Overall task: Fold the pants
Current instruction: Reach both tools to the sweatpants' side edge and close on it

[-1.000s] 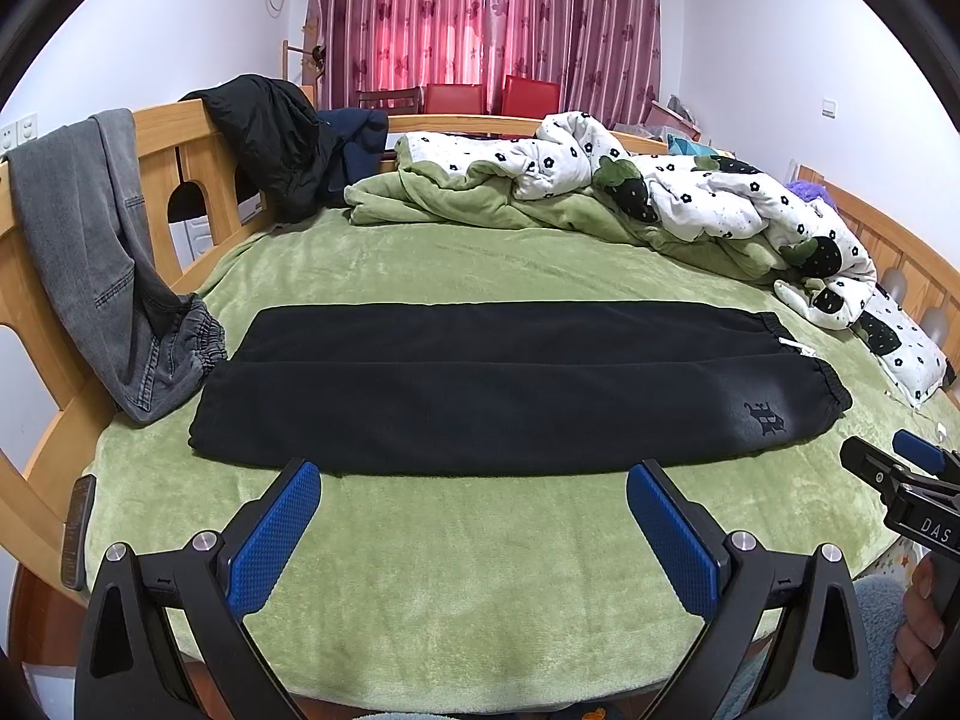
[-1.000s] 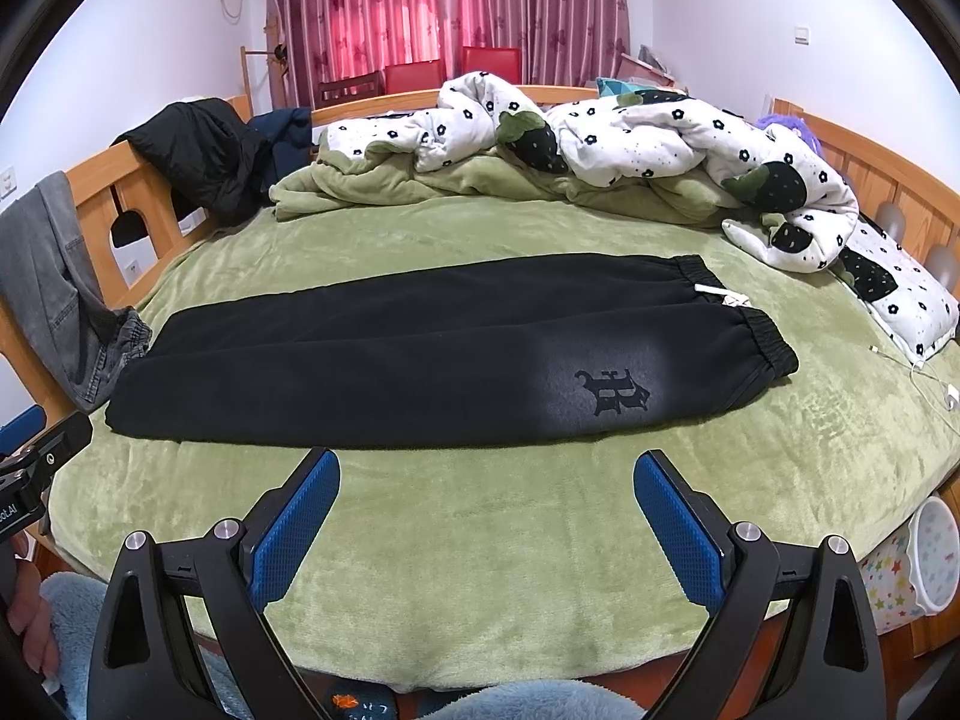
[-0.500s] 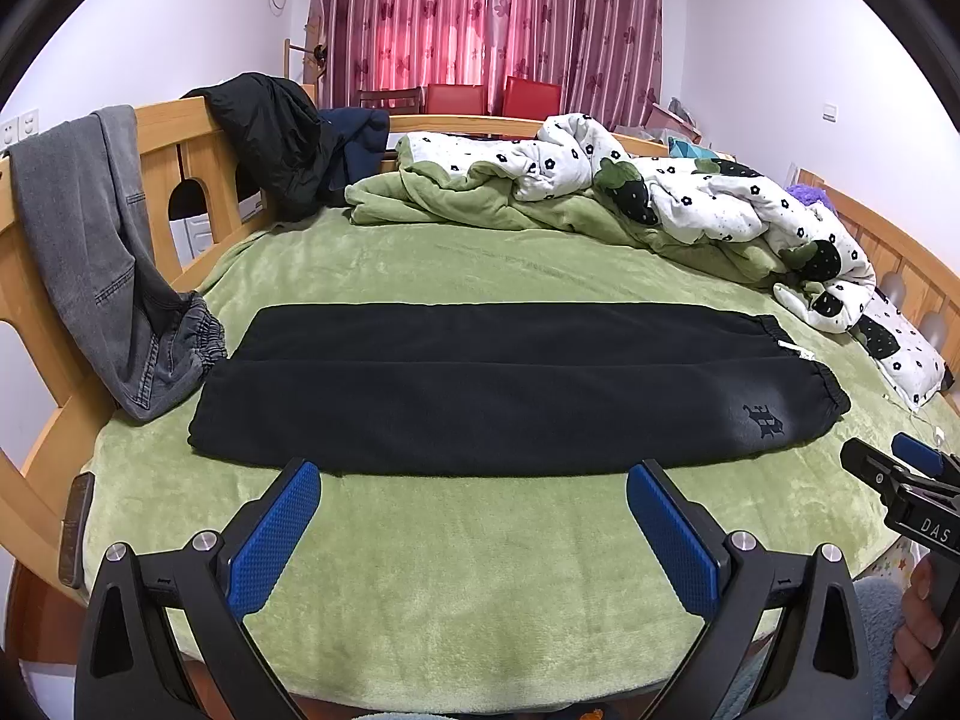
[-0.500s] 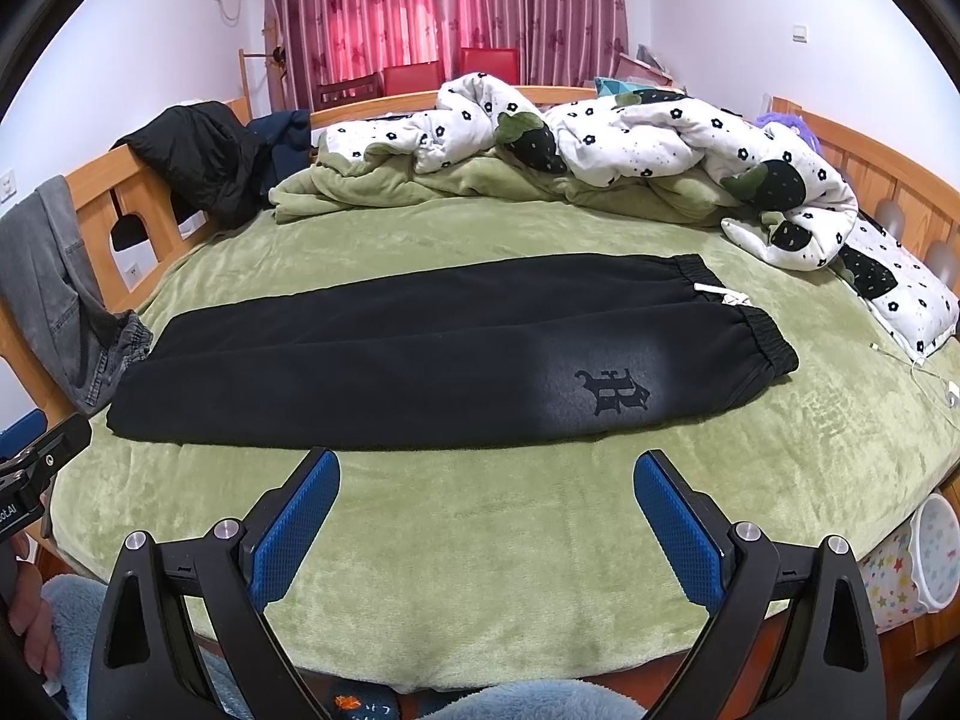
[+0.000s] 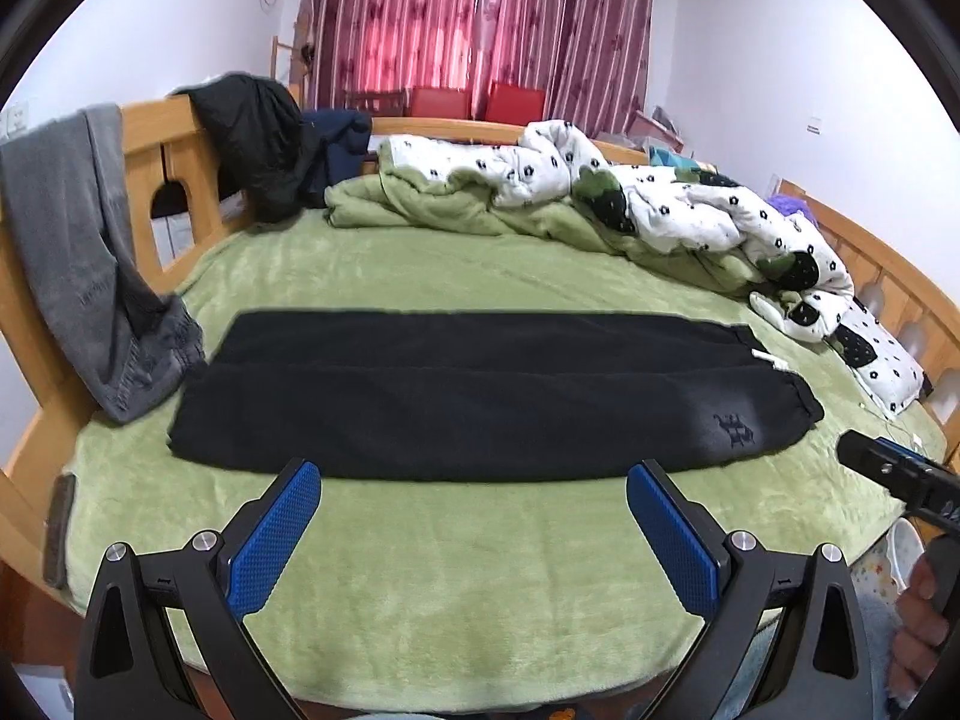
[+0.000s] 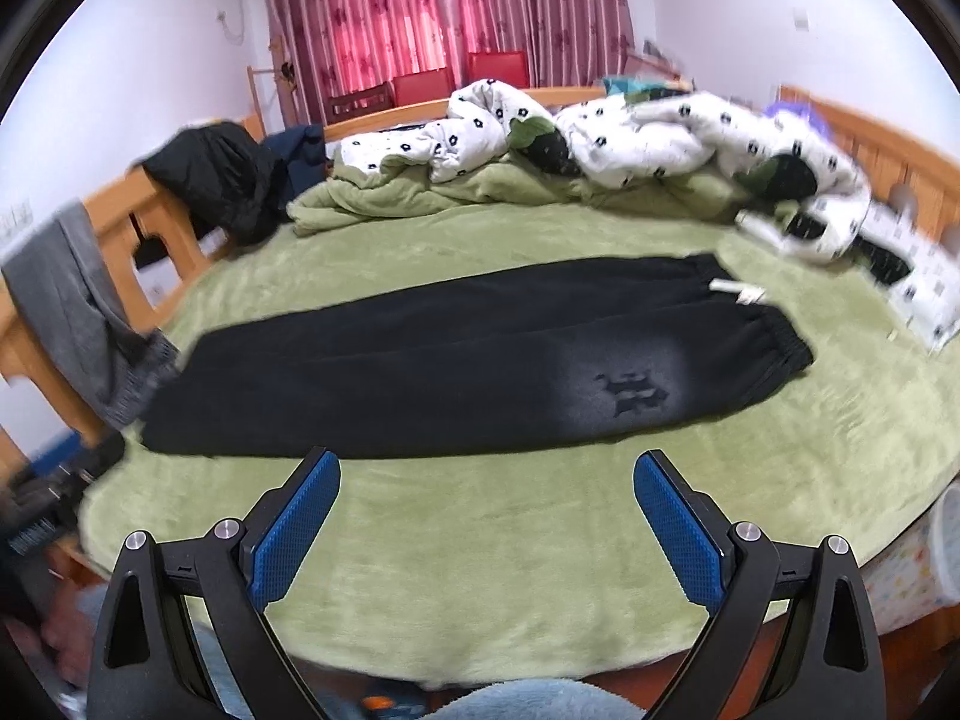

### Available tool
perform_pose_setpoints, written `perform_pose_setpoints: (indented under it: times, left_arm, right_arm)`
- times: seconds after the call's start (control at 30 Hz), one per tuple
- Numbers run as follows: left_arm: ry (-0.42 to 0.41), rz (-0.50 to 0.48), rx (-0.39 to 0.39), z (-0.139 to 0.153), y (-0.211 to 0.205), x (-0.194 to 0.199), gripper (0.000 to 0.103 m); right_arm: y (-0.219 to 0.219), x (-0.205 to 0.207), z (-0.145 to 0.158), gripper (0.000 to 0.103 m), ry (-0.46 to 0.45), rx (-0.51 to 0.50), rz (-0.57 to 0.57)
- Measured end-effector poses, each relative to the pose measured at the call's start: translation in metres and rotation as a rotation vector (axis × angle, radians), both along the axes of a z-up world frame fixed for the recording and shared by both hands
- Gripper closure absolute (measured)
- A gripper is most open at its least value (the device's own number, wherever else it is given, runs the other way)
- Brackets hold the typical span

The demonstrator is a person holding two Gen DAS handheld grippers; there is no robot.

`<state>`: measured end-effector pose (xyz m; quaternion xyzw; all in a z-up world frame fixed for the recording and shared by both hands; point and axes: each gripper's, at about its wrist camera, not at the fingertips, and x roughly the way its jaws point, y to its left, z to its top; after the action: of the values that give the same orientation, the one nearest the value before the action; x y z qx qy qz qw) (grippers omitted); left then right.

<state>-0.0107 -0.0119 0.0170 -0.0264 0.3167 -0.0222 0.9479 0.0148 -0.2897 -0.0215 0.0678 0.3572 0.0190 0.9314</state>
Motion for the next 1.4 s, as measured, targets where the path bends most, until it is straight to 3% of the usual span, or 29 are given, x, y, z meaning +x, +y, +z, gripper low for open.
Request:
perform_pose_setpoints:
  times: [0.1, 0.23, 0.33, 0.43, 0.53, 0.6, 0.77, 0.9, 0.97, 1.13, 1.27, 1.4]
  left_arm:
    - [-0.092, 0.004, 0.087, 0.031, -0.001, -0.008, 0.0]
    - [-0.09, 0.002, 0.107, 0.07, 0.007, -0.002, 0.0]
    - [-0.113, 0.058, 0.117, 0.089, 0.024, 0.003, 0.0]
    - [-0.119, 0.093, 0.099, 0.087, 0.045, 0.013, 0.0]
    - [-0.107, 0.132, 0.098, 0.063, 0.065, 0.026, 0.0]
    - [-0.067, 0.161, 0.076, 0.038, 0.077, 0.04, 0.0]
    - [0.013, 0.173, -0.063, -0.044, 0.107, 0.076, 0.001]
    - [0.131, 0.175, -0.117, -0.101, 0.12, 0.105, 0.007]
    - [0.186, 0.162, -0.148, -0.123, 0.125, 0.116, 0.007]
    - [0.244, 0.19, -0.337, -0.177, 0.152, 0.121, 0.007]
    - [0.254, 0.231, -0.518, -0.215, 0.169, 0.122, 0.007]
    - [0.177, 0.285, -0.622, -0.223, 0.182, 0.126, 0.007]
  right_arm:
    - [-0.005, -0.003, 0.022, 0.006, 0.0, 0.018, 0.039]
    - [-0.012, -0.02, 0.067, 0.006, -0.117, -0.071, 0.015]
    - [-0.025, -0.019, 0.092, 0.006, -0.16, -0.037, 0.019]
    - [-0.04, -0.005, 0.102, 0.006, -0.179, -0.024, 0.015]
    - [-0.052, 0.014, 0.097, 0.006, -0.176, -0.066, -0.008]
    - [-0.062, 0.028, 0.083, 0.006, -0.16, -0.067, -0.02]
    - [-0.098, 0.06, 0.029, 0.012, -0.115, -0.013, -0.068]
    - [-0.121, 0.1, -0.031, 0.025, 0.021, 0.028, -0.063]
    - [-0.129, 0.113, -0.059, 0.026, 0.088, 0.027, -0.078]
    - [-0.159, 0.114, -0.122, 0.027, 0.165, 0.085, -0.143]
    - [-0.183, 0.114, -0.163, 0.026, 0.223, 0.172, -0.186]
    - [-0.201, 0.13, -0.183, 0.026, 0.222, 0.268, -0.195]
